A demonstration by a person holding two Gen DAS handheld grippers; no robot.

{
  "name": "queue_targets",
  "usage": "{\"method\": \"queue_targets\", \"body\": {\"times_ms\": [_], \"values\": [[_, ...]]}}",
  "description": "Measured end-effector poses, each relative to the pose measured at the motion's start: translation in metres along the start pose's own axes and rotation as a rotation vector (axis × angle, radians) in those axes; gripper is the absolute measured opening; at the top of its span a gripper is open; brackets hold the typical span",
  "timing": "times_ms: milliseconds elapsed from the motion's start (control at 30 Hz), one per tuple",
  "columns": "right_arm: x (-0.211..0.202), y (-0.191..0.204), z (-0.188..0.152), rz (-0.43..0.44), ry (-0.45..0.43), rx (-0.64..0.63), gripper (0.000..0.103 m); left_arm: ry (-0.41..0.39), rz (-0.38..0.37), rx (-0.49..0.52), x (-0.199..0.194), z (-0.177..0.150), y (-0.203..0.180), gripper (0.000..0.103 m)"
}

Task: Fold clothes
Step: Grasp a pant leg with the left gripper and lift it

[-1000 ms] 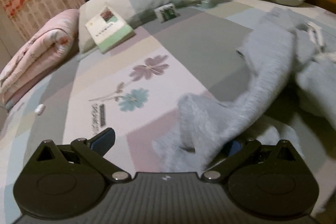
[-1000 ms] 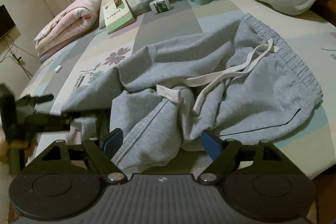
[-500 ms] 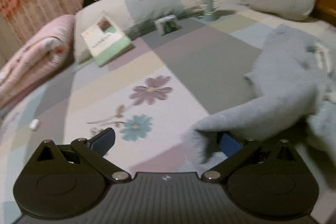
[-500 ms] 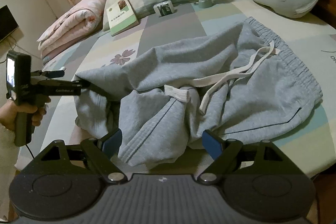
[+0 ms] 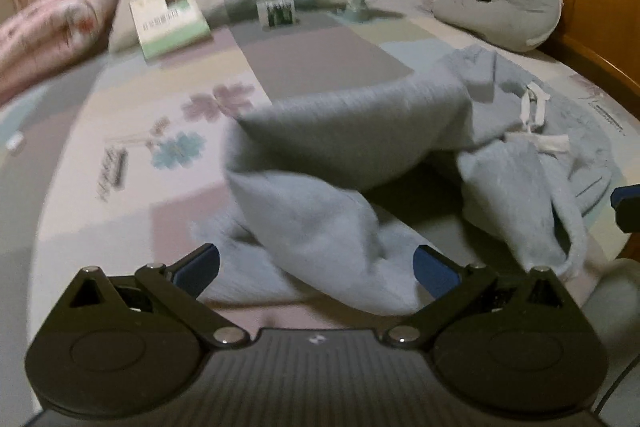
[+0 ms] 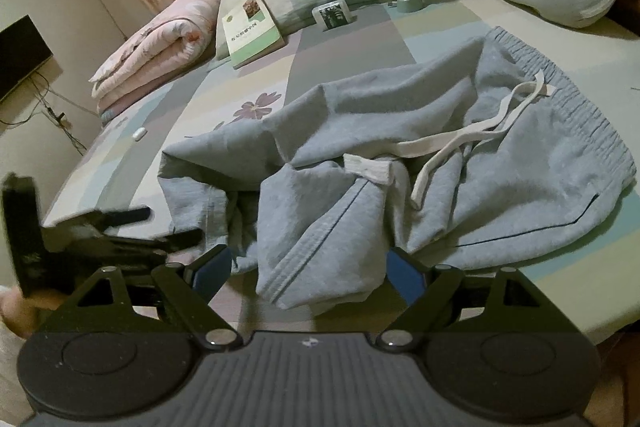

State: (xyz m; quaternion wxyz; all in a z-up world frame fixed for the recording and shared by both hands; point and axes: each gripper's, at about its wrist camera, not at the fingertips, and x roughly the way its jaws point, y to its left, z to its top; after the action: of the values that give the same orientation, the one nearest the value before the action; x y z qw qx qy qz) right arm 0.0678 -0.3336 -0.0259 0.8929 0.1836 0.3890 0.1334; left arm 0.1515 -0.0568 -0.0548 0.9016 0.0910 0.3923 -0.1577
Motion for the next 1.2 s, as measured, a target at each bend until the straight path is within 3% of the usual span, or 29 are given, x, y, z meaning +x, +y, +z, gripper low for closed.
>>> {"method": "queue_targets", "body": {"times_ms": [200,400,600,1200], "values": [[-0.004,0.000,-0.002,0.007,-0.011,0.004,0.089,0.049,0.074,-0.011,0.032,-0.005,-0.010,0.102],[-0.002,0.000,-0.002,0.009,-0.009,0.000,0.089,0.070,0.293,0.053,0.035,-0.011,0.011,0.102],[0.002,0.000,-0.001,0.010,0.000,-0.007,0.089,0.054,0.433,0.032,0.024,-0.007,0.059,0.103],[0.012,0.004,0.000,-0.009,0.019,-0.025,0.090,-0.029,0.605,0.063,0.042,0.066,0.125,0.103]]}}
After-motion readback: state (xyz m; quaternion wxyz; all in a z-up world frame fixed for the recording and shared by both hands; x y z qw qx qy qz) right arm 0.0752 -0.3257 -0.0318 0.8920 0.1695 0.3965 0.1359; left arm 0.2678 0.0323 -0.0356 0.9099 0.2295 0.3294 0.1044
